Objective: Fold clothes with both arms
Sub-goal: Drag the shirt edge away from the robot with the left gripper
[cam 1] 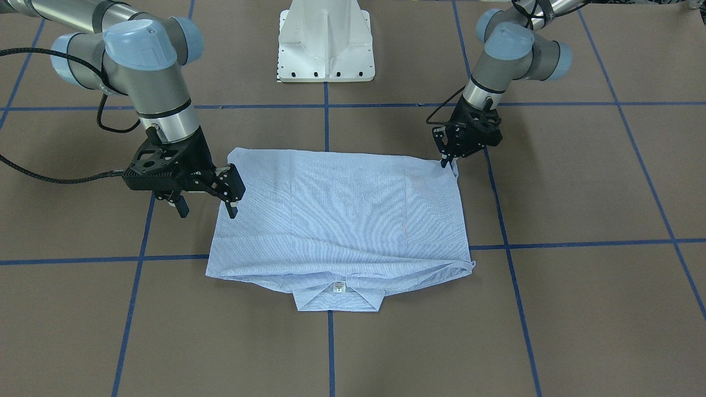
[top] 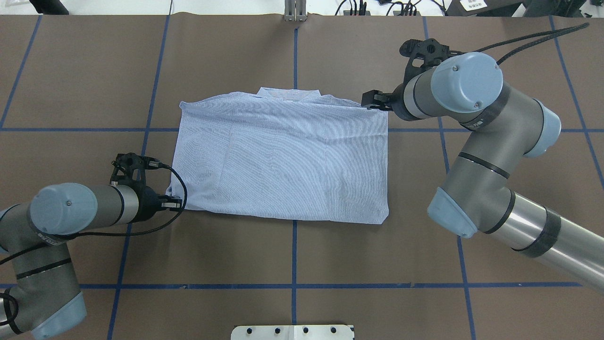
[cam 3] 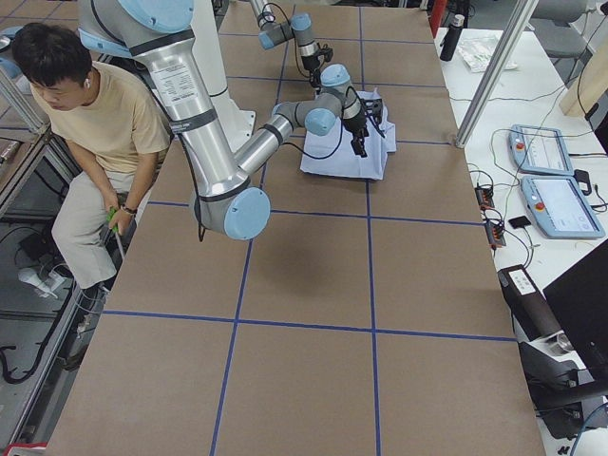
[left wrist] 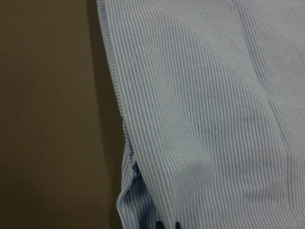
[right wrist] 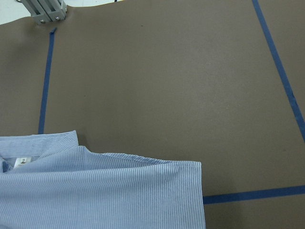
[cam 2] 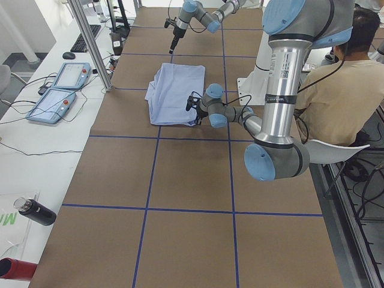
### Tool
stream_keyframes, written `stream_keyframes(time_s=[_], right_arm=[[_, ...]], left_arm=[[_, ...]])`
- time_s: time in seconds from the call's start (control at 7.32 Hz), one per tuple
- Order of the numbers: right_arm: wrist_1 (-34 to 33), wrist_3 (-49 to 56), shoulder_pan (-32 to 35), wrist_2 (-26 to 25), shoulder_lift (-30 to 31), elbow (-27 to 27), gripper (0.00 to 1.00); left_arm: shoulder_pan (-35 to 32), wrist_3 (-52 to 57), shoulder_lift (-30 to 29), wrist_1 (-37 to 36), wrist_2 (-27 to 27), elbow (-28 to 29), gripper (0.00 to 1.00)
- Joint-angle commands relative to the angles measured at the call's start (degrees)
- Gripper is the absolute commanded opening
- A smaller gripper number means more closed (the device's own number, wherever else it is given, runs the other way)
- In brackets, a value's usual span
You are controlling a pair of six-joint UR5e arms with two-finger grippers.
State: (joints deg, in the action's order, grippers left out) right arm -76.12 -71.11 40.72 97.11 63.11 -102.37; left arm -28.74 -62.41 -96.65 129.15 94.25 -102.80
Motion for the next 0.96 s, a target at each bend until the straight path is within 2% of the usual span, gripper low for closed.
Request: stream_keyframes(time_s=[0.0,0.14,0.41,0.68,0.82], right_arm=[[0.00,-0.25,-0.73,-0.08,0.00,0.16,1.00],[0.00,-0.78,-1.34,-0.43,0.00,0.16,1.00],[0.00,-1.04,-1.79,-0.96,-0.09,-0.19,1.00],[0.00,-1.05,-1.87,-0.87,-0.09,-0.46,1.00],[0.00,-1.05,-2.05,-0.87,-0.17,-0.28,1.00]], left_arm=[[-10.67,10.60,-1.60,0.14,0.14,6.16,0.00],[-14.98,14.03,-8.66,-0.03,0.05,13.25,0.00],[-20.27,15.55,-27.36,1.27,-0.12,37.47,0.00],[-22.14,18.02,-39.09,8.90,-0.12,54.28,0.00],[-22.15,18.11,-39.75,10.58,0.05,55.41,0.00]])
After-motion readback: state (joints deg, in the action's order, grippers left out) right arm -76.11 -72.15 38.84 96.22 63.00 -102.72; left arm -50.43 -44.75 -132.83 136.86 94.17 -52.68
